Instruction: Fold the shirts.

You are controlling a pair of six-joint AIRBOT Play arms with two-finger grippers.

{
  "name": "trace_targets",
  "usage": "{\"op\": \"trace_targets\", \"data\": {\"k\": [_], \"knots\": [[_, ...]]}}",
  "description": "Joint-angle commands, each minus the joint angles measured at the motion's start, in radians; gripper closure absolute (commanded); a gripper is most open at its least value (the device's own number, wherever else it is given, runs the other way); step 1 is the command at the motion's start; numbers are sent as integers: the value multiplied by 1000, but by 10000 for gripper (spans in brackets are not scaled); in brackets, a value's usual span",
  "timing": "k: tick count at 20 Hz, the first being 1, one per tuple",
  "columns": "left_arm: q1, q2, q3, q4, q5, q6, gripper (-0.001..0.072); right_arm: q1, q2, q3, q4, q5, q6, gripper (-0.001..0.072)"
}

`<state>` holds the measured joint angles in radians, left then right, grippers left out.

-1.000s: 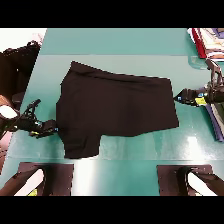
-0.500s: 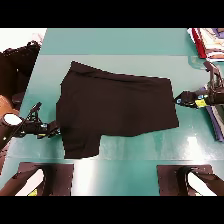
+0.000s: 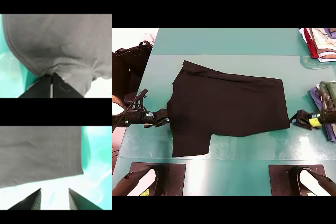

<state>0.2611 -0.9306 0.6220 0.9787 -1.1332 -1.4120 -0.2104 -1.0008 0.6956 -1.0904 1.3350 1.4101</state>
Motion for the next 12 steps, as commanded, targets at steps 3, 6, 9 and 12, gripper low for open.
{"op": "trace_targets", "data": {"k": [3,6,9,12], "knots": [[0,1,21,-8,-10,6,683,-26,-112,-154,125,-99,-35,322],[0,1,21,-7,-12,6,682,42,-177,-153,184,-187,-43,328],[0,1,21,-7,-13,6,683,95,-185,-153,183,-254,-42,384],[0,1,21,-7,-11,6,683,100,-148,-153,182,-288,-43,541]]}}
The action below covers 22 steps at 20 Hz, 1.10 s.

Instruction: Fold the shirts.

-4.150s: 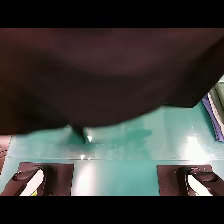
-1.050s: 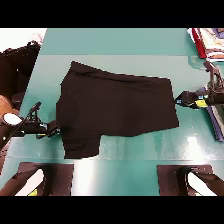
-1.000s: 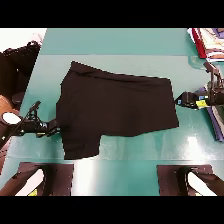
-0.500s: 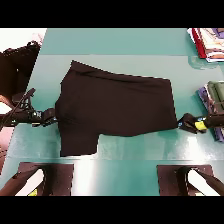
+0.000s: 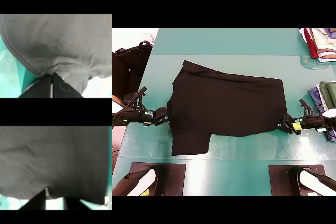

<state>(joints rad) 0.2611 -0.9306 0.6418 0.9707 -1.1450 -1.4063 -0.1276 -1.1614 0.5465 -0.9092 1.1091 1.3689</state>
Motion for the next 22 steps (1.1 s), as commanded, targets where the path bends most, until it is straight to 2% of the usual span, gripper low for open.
{"op": "trace_targets", "data": {"k": [1,2,3,6,8,12,16,19,22], "knots": [[0,1,1,0,0,0,683,18,31,-4,0,-72,-2,617],[0,1,1,0,0,0,683,18,48,-4,-2,-81,-4,677],[0,1,1,0,0,0,684,18,66,-4,-2,-87,-11,693],[0,3,39,-8,-15,0,686,18,156,8,-3,-82,-16,694],[0,47,134,-7,-36,-5,686,18,240,91,-8,-50,-17,695],[0,181,505,-6,-63,-9,685,18,365,412,-10,-38,-28,695],[0,218,969,-13,-134,-16,684,18,414,758,-12,-31,-36,694],[0,218,1262,-14,-129,-61,684,18,435,972,-91,11,-35,695],[0,212,1457,-42,-112,-87,685,18,445,1131,-206,117,-21,695]]}}
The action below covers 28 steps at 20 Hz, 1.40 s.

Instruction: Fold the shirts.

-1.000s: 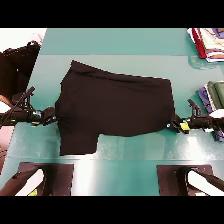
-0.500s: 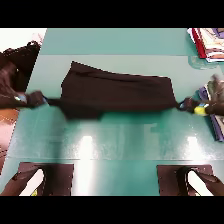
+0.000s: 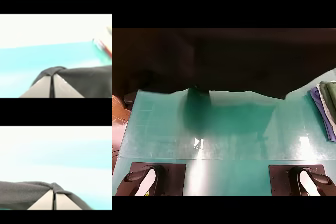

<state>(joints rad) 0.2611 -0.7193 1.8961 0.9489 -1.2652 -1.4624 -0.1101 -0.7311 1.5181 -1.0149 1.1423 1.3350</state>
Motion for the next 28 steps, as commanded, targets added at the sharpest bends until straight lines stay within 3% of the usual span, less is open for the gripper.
{"op": "trace_targets", "data": {"k": [1,3,8,13,16,19,24,28], "knots": [[0,1,231,-51,16,-31,685,0,14,201,-135,122,35,694],[0,-1,232,-117,18,-30,686,0,-10,279,-184,193,61,695],[0,-97,70,-117,-80,-30,686,0,-230,435,-190,444,72,695],[-7,-346,-142,-113,-216,-21,686,1,-483,278,-189,558,90,695],[-132,-506,-242,23,-130,4,685,2,-630,136,-188,547,90,695],[-278,-703,-259,167,1,6,684,2,-757,39,-181,437,90,695],[-304,-916,-259,124,319,2,684,0,-943,121,-101,232,89,694],[-304,-948,-259,112,394,16,683,11,-1039,294,-108,203,89,695]]}}
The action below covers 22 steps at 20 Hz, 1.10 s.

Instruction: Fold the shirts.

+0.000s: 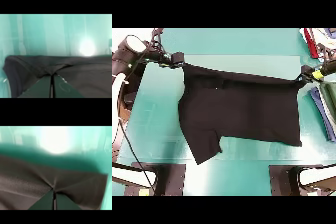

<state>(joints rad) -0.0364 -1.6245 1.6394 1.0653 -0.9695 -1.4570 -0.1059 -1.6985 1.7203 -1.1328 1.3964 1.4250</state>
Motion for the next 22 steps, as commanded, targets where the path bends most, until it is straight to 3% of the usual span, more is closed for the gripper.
{"op": "trace_targets", "data": {"k": [1,5,9,13,18,19,20,22], "knots": [[-6,-41,-2,-2,95,27,683,7,-84,123,5,-46,-2,694],[-6,-23,-2,18,-69,17,686,7,-79,153,-4,24,-12,696],[-7,-20,-44,108,-267,17,687,38,-74,148,-168,126,-13,696],[-18,-20,-188,105,-252,17,686,56,-45,24,-178,115,-13,696],[-30,-20,-257,106,-172,-16,680,72,32,-188,-176,-19,-13,692],[-30,-20,-257,106,-175,-22,527,73,45,-212,-176,-29,-13,622],[-31,-20,-257,106,-184,-23,227,73,51,-224,-176,-28,-13,414],[-23,-7,-256,113,-231,-30,189,66,78,-235,-177,-6,-13,379]]}}
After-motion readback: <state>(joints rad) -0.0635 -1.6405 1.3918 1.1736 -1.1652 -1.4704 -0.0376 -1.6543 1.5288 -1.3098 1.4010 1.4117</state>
